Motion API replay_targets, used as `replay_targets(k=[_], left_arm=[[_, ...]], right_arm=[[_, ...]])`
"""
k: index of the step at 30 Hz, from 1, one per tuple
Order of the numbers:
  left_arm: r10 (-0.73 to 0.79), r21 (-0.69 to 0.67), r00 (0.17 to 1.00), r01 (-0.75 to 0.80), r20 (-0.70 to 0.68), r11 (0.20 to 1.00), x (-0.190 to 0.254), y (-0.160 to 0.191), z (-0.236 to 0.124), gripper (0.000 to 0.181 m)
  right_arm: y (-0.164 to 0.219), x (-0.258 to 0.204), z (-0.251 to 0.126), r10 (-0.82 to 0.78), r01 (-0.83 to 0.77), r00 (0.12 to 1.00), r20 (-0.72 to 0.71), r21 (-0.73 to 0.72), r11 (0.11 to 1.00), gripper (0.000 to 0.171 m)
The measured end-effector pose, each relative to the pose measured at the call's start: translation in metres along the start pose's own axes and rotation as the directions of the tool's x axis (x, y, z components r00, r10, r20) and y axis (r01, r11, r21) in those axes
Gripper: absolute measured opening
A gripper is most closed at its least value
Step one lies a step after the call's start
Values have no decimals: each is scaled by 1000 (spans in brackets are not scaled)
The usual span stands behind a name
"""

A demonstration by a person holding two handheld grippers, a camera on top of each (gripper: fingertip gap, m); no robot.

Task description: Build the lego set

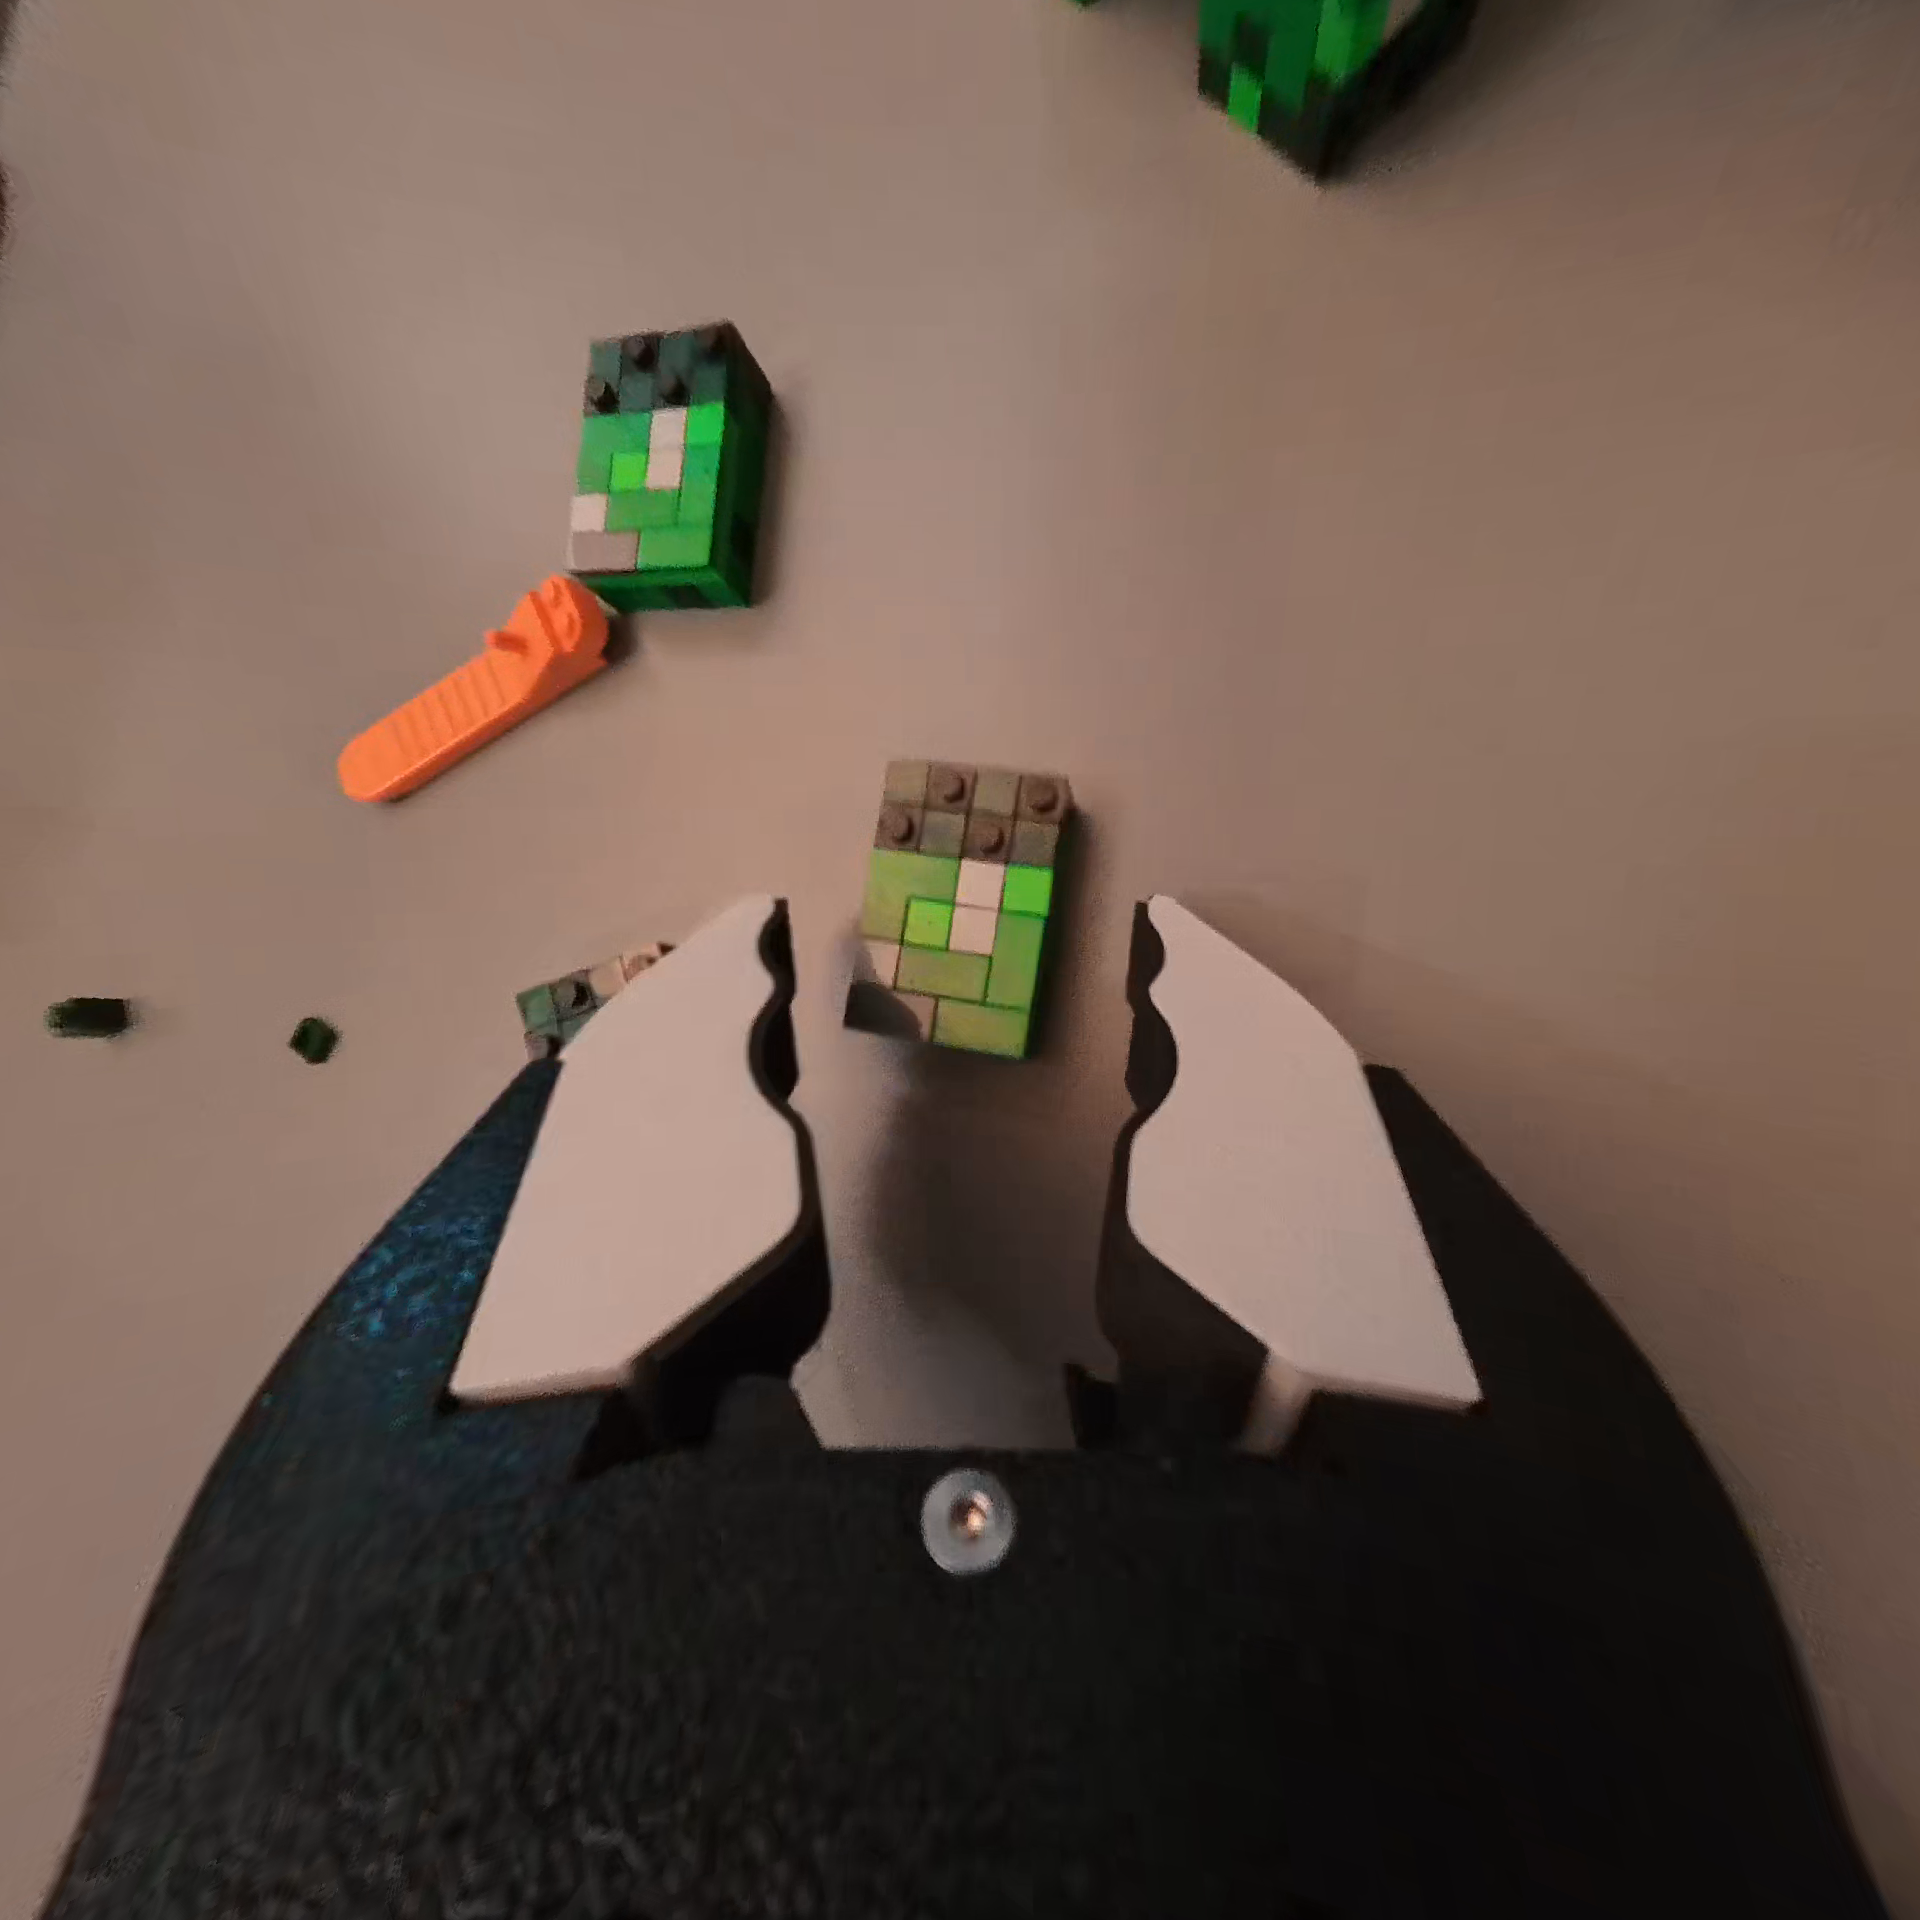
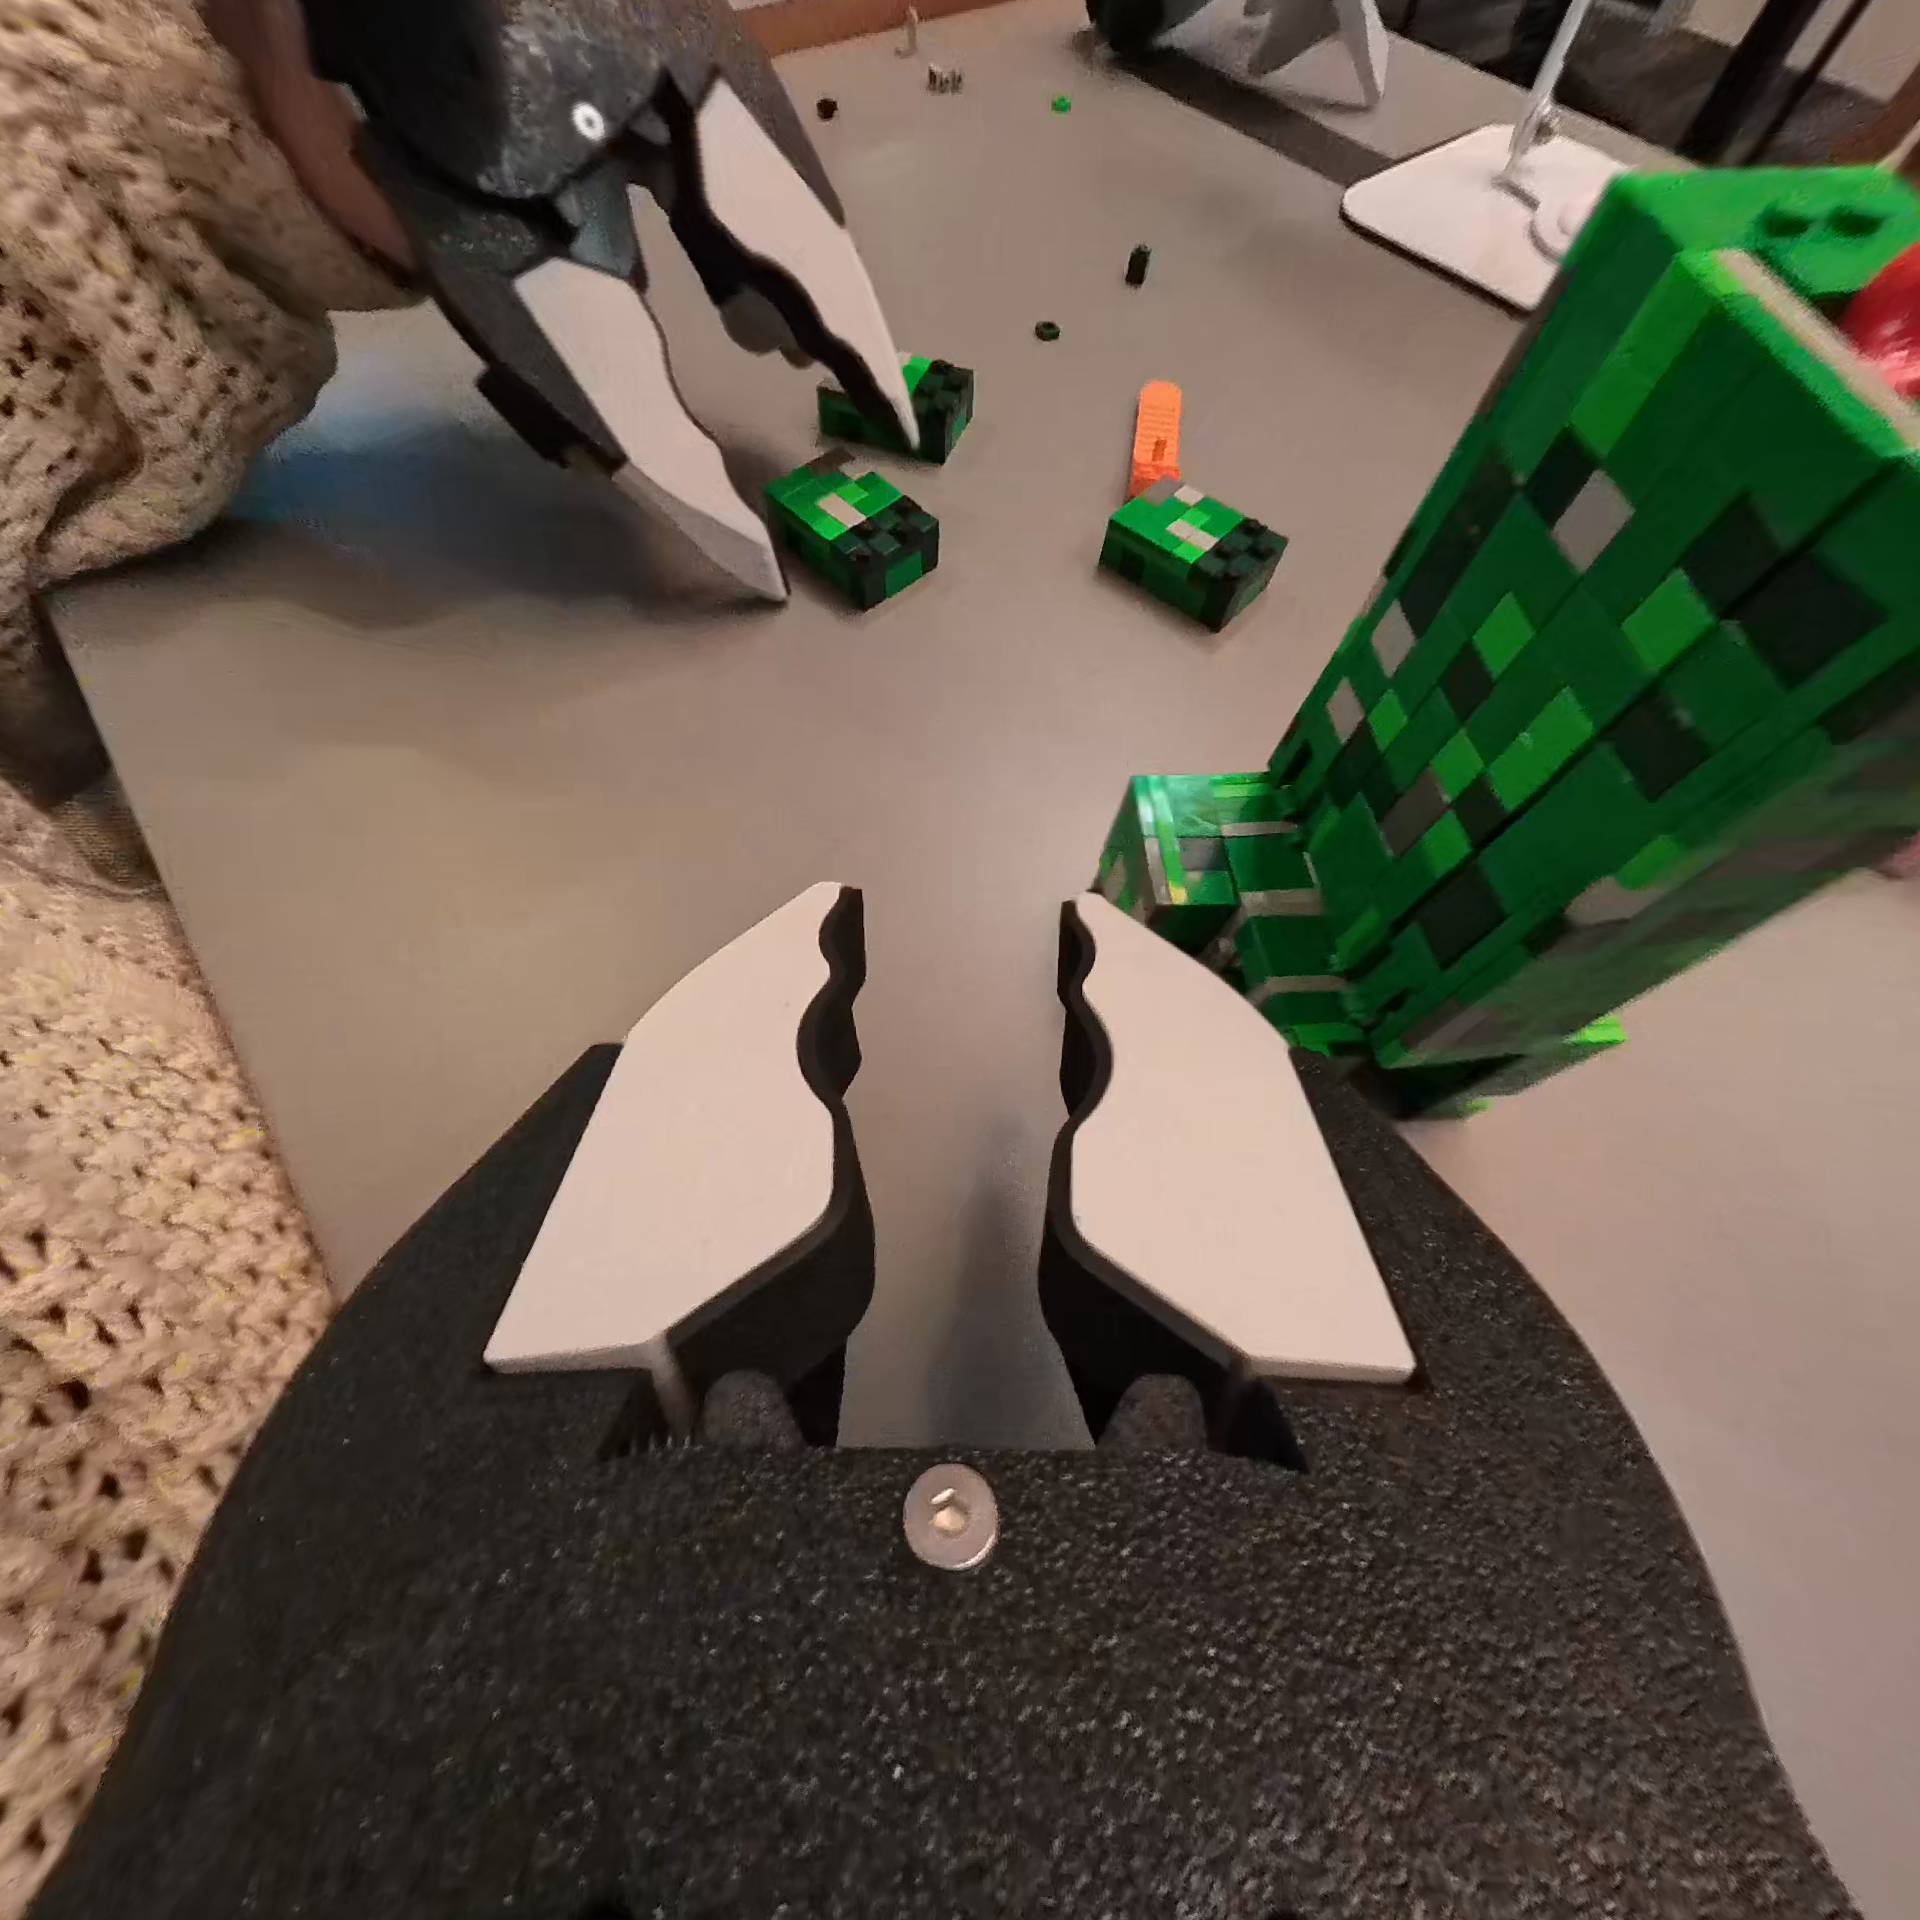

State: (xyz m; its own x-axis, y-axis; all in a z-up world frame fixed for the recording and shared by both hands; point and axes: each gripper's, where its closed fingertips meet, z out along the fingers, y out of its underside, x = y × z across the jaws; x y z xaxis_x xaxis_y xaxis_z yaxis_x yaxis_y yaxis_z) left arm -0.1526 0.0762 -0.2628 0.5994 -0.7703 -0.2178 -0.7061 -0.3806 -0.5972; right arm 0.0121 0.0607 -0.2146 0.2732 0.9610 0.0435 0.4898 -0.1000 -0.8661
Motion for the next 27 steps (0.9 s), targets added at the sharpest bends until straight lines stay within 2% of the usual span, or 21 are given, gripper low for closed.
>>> replay_targets(k=[3,5,7,9,12,15,17,20,21,23,25,27], left_arm=[[-37,-67,998,34,-47,997,0,2,3,41],[15,-71,999,-18,-46,997,2,-1,4,35],[111,-11,993,-111,-32,994,10,-15,5,35],[247,113,969,-246,6,963,23,-44,-1,35],[498,241,857,-515,131,823,49,-85,-14,35],[668,264,719,-693,192,671,77,-103,-19,35],[723,262,658,-750,210,607,88,-108,-19,35],[775,282,590,-801,227,528,105,-115,-21,34],[799,250,558,-825,221,507,107,-113,-20,35],[838,193,495,-867,229,459,110,-109,-18,35],[852,187,474,-878,222,440,115,-108,-17,35],[859,180,463,-884,218,431,120,-107,-16,35]], right_arm=[[0,7,-15,4,-4,1000,-16,20,1000,34],[0,11,-25,26,-25,999,-19,36,999,33],[-3,10,-31,45,-44,999,-3,50,998,33],[-8,6,-33,69,-70,997,31,54,996,33],[-24,-8,-27,130,-139,981,141,51,989,36],[-35,-17,-15,109,-112,978,178,10,994,37],[-34,-21,-7,99,-89,973,210,-55,995,37],[-19,-32,5,168,-110,937,307,-197,974,42],[-16,-35,7,179,-110,926,331,-217,970,44],[-12,-41,9,210,-123,908,364,-249,961,40],[-10,-55,7,255,-143,862,439,-272,952,34],[-6,-56,8,287,-168,856,430,-293,941,22]])
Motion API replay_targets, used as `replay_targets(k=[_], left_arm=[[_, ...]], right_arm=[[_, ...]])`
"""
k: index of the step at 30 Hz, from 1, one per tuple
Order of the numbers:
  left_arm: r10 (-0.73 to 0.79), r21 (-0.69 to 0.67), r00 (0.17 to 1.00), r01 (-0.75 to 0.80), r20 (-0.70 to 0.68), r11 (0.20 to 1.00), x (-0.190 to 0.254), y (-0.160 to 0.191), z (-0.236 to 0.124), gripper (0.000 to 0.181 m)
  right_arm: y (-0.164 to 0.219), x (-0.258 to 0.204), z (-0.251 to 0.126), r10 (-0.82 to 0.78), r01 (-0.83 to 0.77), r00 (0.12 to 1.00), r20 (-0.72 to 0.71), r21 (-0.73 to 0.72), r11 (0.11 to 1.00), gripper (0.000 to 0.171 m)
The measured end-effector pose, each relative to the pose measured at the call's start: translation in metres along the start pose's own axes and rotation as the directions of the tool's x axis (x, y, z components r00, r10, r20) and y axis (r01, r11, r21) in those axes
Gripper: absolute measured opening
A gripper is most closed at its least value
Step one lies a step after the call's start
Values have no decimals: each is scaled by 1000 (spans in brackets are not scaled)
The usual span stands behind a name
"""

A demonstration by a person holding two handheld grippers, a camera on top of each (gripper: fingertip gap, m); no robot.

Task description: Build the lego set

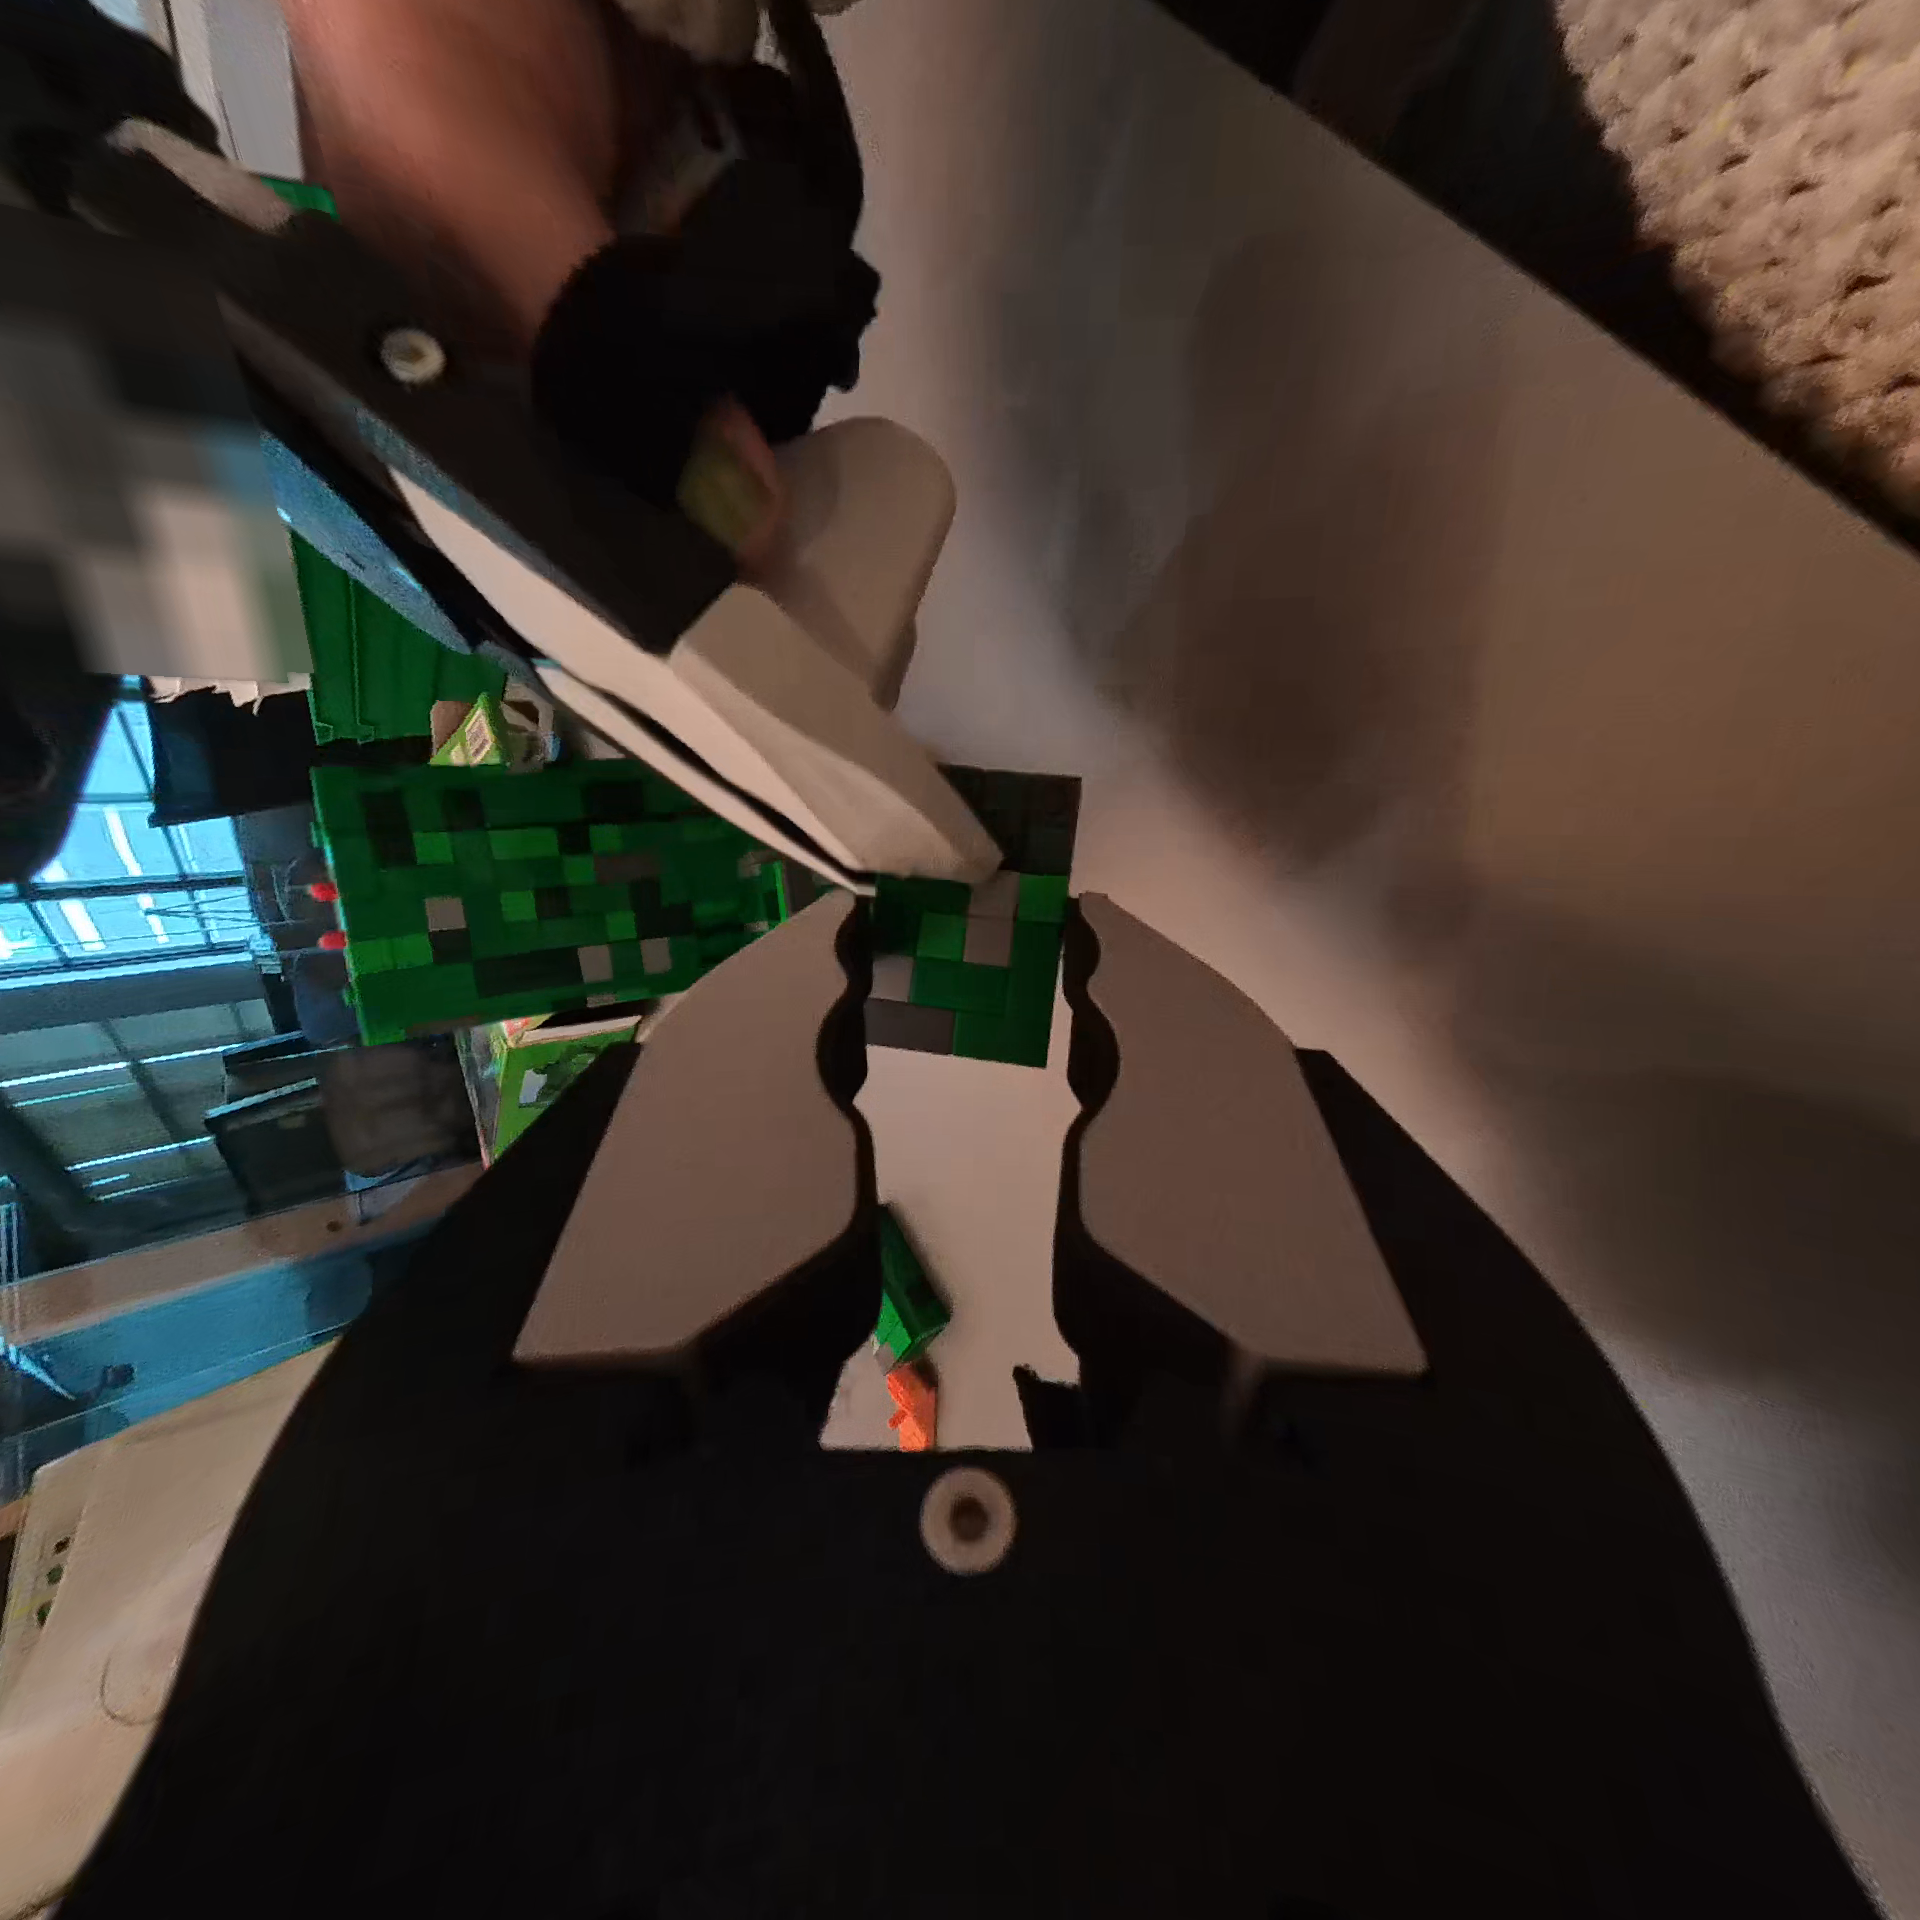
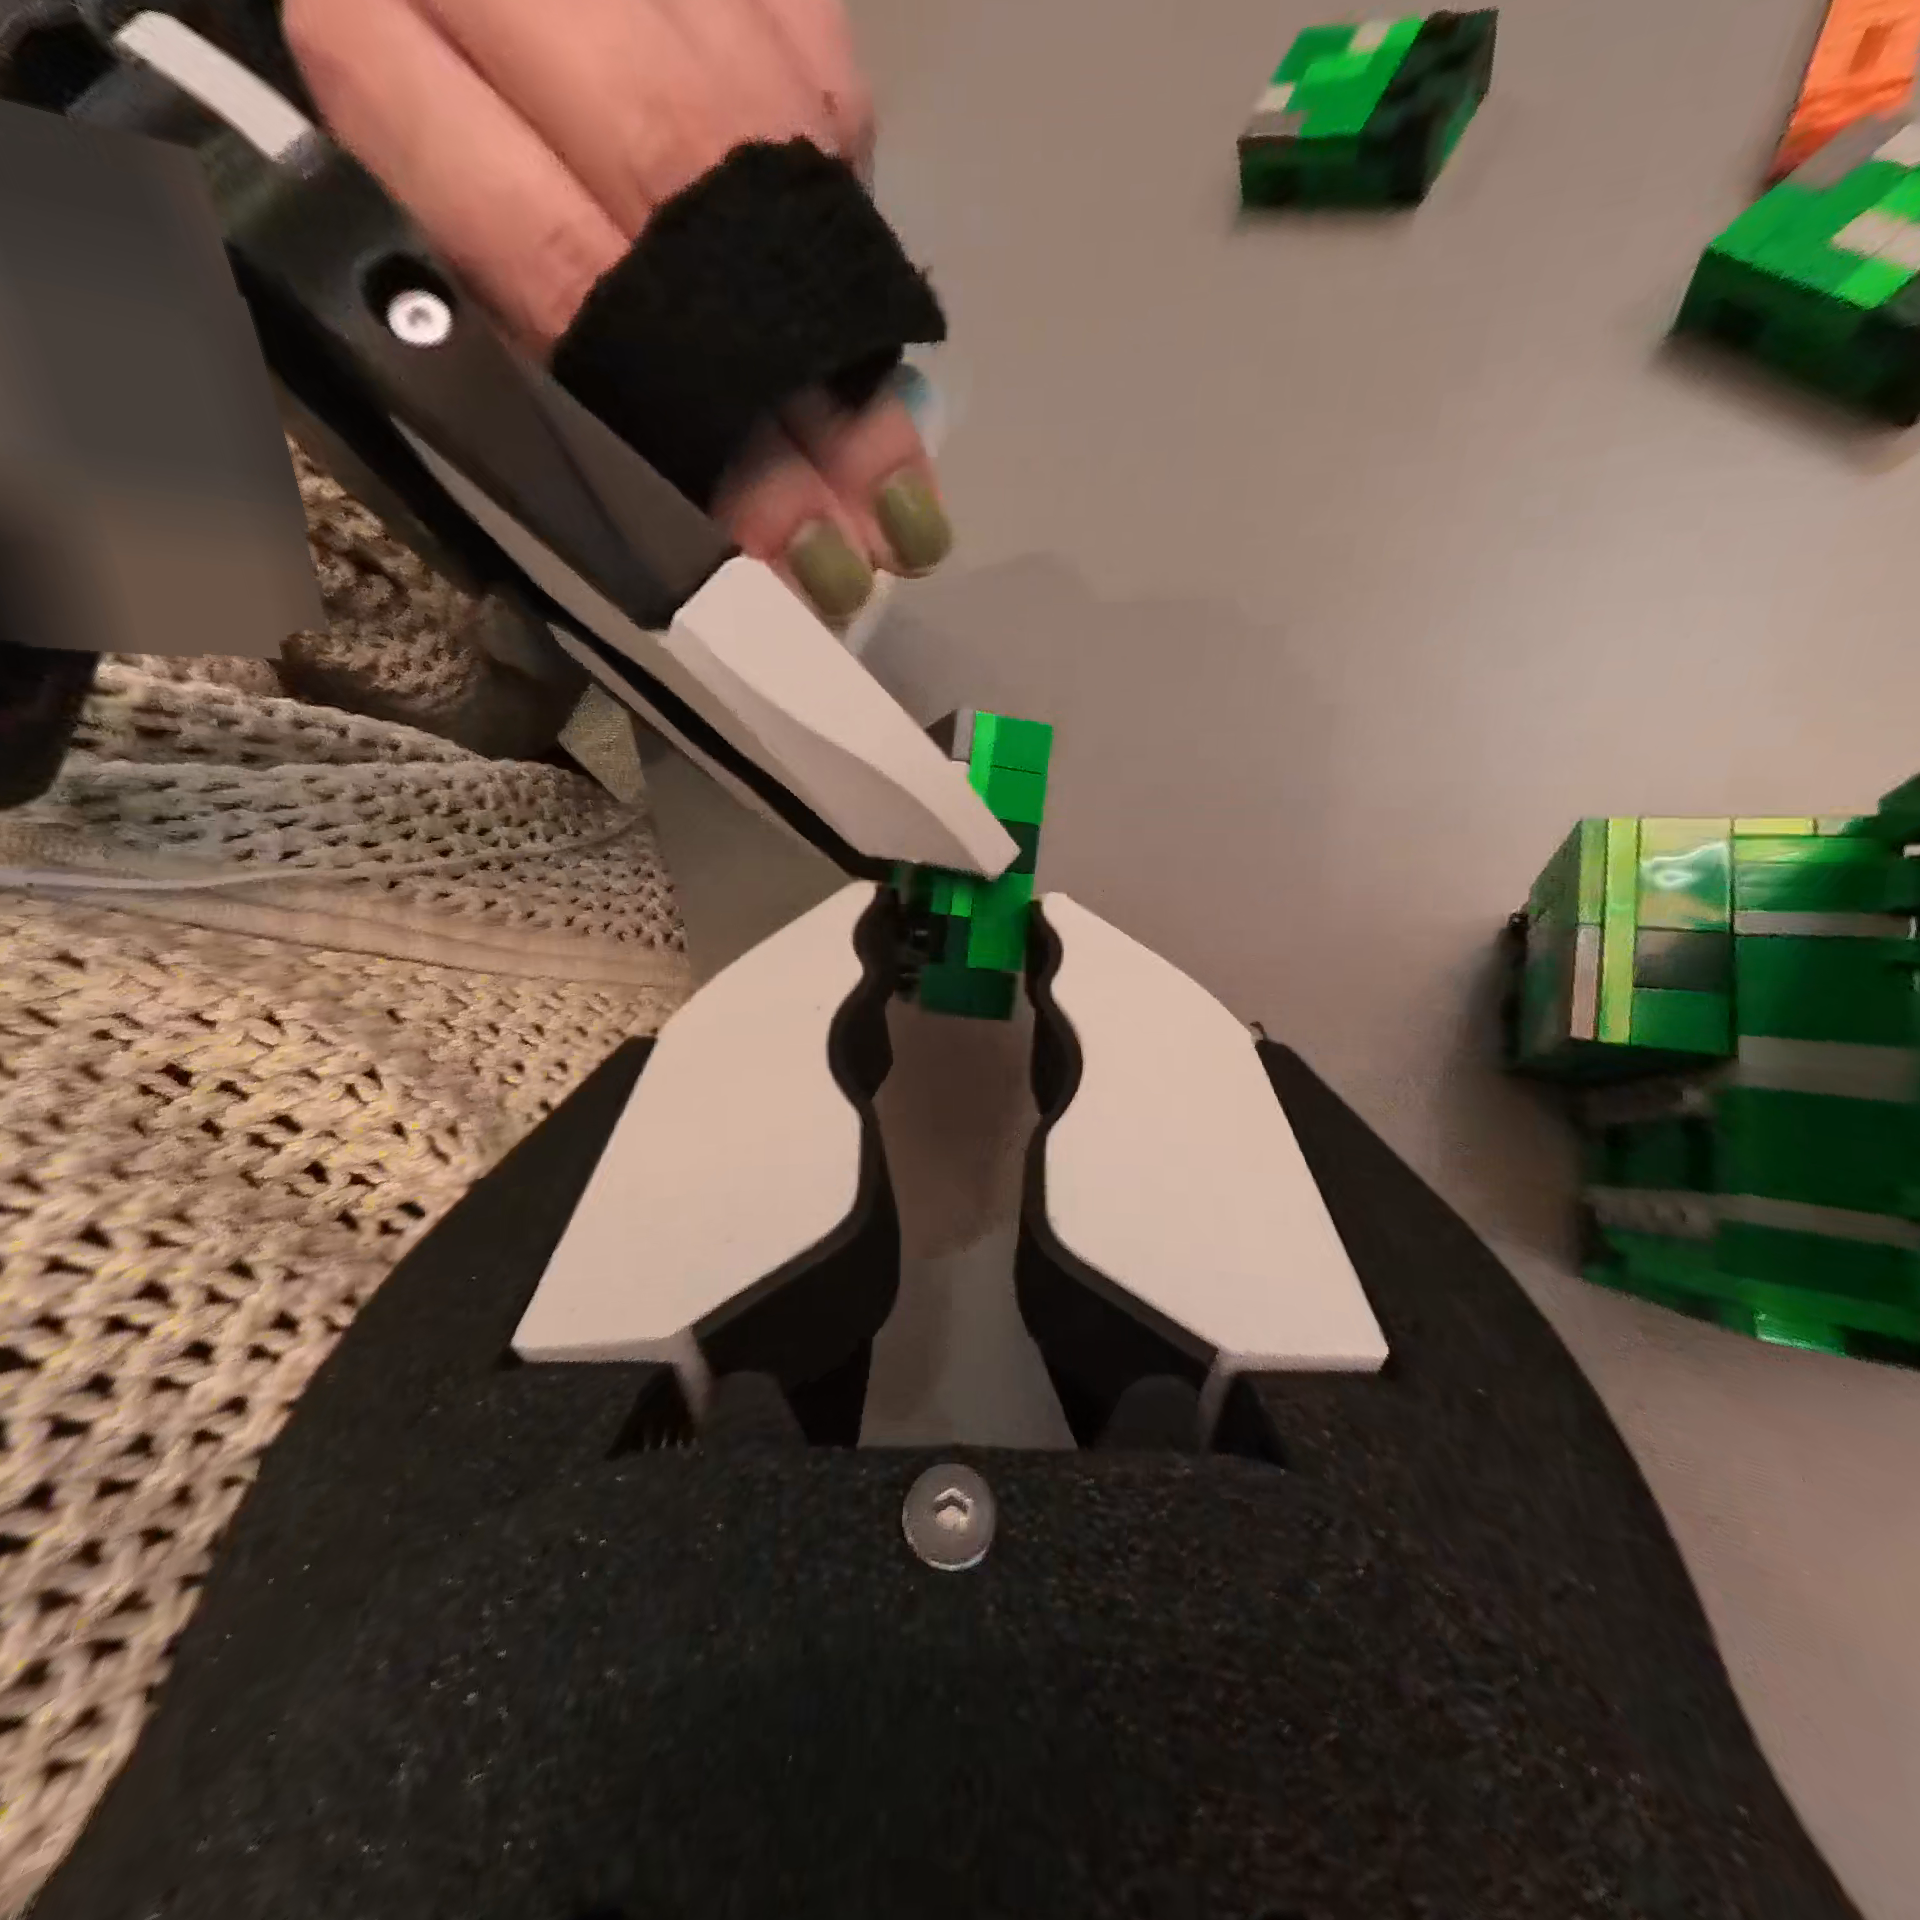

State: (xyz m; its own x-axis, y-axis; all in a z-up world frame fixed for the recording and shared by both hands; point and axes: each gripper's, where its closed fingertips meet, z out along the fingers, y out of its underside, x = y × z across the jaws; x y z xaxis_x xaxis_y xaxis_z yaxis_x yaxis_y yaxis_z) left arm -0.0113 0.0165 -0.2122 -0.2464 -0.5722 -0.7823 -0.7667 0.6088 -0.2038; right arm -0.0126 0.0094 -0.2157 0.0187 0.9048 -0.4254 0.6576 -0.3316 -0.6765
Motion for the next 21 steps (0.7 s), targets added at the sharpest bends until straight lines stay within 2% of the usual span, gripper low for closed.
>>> replay_targets(k=[4,7,8,9,11,12,13,14,16,18,21], left_arm=[[-107,-9,989,108,100,994,-9,-1,1,37],[-289,5,942,293,171,956,-19,7,-1,55],[-397,24,901,400,173,916,-20,10,-1,63],[-537,47,829,536,158,843,-20,12,0,71],[-772,104,634,766,37,634,-15,4,4,87],[-824,156,566,814,-5,559,-17,-3,4,86],[-847,213,531,827,6,520,-23,-6,3,81],[-848,246,529,817,43,522,-26,-6,3,72],[-817,247,565,780,116,575,-28,-5,5,57],[-831,227,550,802,80,553,-24,-8,8,50],[-896,308,427,874,-122,374,-29,-20,3,47]], right_arm=[[-4,0,-8,22,-19,999,-32,87,996,20],[-9,1,-17,-28,43,996,-89,176,983,20],[-11,0,-19,-54,78,992,-115,211,974,20],[-14,0,-22,-92,128,985,-149,253,959,20],[-17,-1,-28,-166,236,960,-225,334,913,20],[-18,-2,-30,-187,275,948,-257,369,888,20],[-19,-3,-33,-197,302,939,-281,403,864,20],[-19,-3,-35,-194,314,934,-299,431,846,20],[-17,-3,-38,-193,323,932,-308,460,827,20],[-16,-3,-43,-214,358,918,-334,470,807,20],[-11,-5,-49,-265,416,896,-356,467,781,20]])
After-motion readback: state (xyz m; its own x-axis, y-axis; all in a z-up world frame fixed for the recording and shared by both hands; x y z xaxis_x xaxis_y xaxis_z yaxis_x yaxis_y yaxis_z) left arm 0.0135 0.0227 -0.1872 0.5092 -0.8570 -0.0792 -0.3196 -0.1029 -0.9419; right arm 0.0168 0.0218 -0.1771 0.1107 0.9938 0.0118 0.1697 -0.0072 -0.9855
